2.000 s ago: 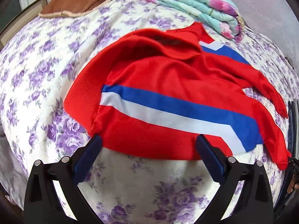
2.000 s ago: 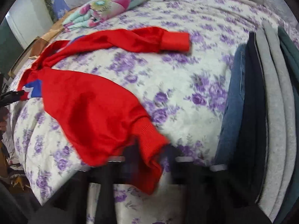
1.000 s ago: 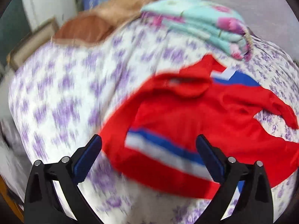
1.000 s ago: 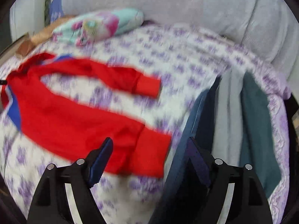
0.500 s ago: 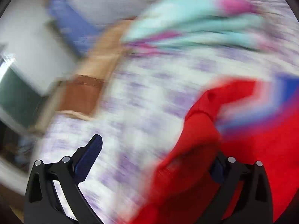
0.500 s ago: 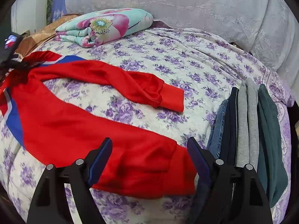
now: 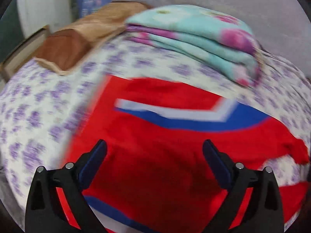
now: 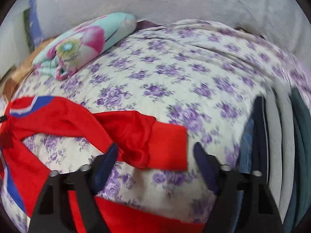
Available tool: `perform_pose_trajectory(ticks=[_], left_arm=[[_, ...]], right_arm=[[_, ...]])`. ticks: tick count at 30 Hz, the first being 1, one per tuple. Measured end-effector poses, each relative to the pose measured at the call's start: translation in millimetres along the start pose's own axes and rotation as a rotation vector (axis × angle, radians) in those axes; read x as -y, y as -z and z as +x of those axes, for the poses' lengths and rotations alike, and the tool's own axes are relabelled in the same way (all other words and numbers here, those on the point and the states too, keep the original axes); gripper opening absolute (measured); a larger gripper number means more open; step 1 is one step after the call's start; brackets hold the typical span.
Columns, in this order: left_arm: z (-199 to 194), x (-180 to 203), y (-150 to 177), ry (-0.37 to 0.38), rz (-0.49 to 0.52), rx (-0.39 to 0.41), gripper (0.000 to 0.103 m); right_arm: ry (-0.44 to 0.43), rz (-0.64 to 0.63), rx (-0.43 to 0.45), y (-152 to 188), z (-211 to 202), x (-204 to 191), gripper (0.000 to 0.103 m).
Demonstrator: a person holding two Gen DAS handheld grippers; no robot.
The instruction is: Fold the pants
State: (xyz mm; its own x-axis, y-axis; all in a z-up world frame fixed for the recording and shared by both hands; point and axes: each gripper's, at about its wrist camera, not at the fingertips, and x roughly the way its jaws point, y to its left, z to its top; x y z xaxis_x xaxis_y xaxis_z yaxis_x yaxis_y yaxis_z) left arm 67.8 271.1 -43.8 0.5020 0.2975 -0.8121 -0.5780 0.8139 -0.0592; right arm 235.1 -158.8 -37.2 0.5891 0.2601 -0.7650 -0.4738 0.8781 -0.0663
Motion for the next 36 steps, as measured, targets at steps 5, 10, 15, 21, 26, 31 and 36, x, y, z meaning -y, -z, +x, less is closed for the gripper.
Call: perform_pose_trajectory(ticks=[5, 10, 15, 21, 26, 31, 36], left_arm=[[20, 44, 8, 0.041, 0.018, -0.008, 0.096], [36, 45, 20, 0.056, 0.027, -0.014, 0.096], [40, 22, 22, 0.045, 0.006, 0.021, 0.096], [46, 11, 16, 0.062, -0.050, 0.018, 0.096], [43, 10, 19, 0.068, -0.043, 0.043, 0.096], [35, -10, 15, 0.136, -0.134, 0.072, 0.096], [36, -3, 14, 0.129, -0.116, 0.062, 0.098]], right_arm=[[-0.031, -0.269, 0.001, 15, 1, -35, 0.066], [0.106, -0.365, -0.096, 13, 49, -28, 0.018], [-0.228, -0.269, -0.077, -5, -20, -13, 0.013], [-0.216, -0.206, 0.060, -54, -81, 5, 0.016], [0.219, -0.031, -0.168, -67, 50, 44, 0.055], [0.182, 0.138, -0.061, -34, 37, 77, 0.064], [0.039, 0.144, -0.139, 0, 50, 59, 0.064]])
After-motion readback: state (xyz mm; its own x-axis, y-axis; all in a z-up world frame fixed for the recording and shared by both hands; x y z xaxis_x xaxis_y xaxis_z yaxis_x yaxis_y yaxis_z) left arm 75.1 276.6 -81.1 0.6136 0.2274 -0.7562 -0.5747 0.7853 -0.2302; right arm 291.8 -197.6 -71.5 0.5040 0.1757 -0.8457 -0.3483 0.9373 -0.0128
